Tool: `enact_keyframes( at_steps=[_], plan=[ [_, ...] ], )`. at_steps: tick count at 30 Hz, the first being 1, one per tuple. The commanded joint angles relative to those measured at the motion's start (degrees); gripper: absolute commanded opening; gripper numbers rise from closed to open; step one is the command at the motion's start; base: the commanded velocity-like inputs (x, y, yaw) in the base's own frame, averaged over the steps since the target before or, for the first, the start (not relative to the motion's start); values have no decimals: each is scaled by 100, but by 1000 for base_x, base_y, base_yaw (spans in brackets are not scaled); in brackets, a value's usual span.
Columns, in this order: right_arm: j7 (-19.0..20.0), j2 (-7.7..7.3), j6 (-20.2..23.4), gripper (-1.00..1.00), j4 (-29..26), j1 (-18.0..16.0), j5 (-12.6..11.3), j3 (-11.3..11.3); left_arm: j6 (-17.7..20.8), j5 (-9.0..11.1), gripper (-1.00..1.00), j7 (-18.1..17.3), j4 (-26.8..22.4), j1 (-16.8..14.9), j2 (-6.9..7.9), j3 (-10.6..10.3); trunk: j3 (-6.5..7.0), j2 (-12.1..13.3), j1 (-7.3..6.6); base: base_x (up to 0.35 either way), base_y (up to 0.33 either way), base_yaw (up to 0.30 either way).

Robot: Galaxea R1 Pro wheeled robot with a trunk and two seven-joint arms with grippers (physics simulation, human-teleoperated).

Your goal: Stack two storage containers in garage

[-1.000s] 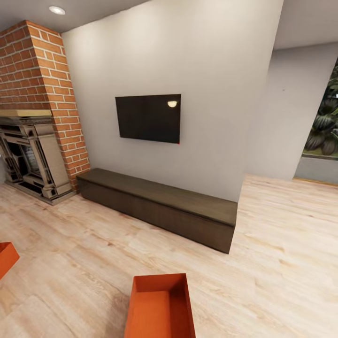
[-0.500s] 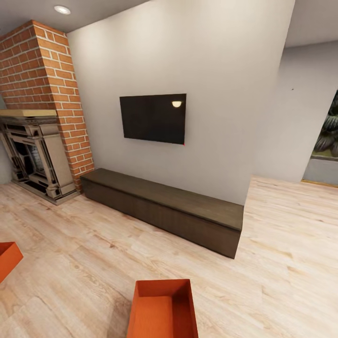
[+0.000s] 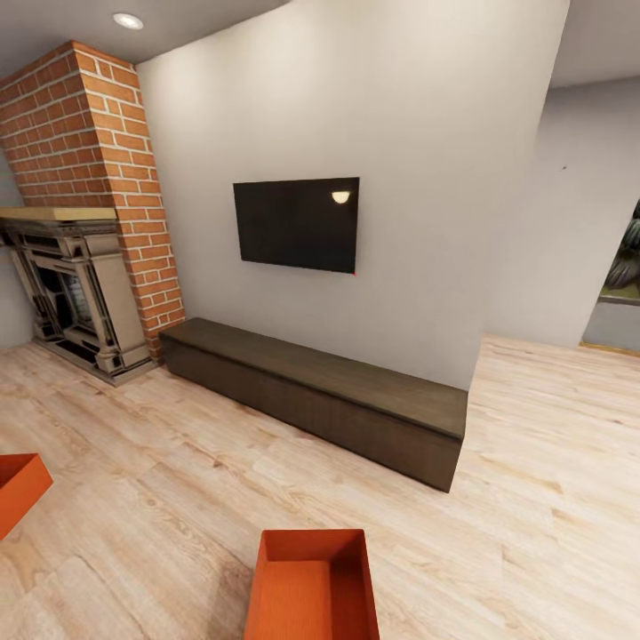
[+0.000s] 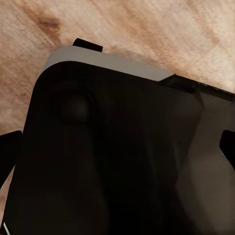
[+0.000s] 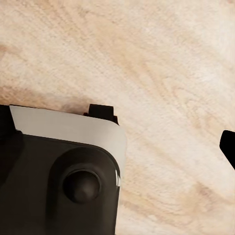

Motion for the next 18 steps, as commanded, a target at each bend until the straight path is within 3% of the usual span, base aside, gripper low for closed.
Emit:
enact_keyframes(
  at_steps=[1,15,18],
  plan=[
    [-1,1,-34,100,17,-6,-52,49,-12,15,100,6,-2,-1,-2,19,-5,-3,0,0,0,13],
    [4,-13,-44,100,17,-6,-52,49,-20,18,100,6,-13,-1,-2,23,-5,-3,0,0,0,1],
    [3,-12,-41,100,17,-6,-52,49,-20,23,100,7,-19,-1,-9,25,-5,-3,0,0,173,0]
  ],
)
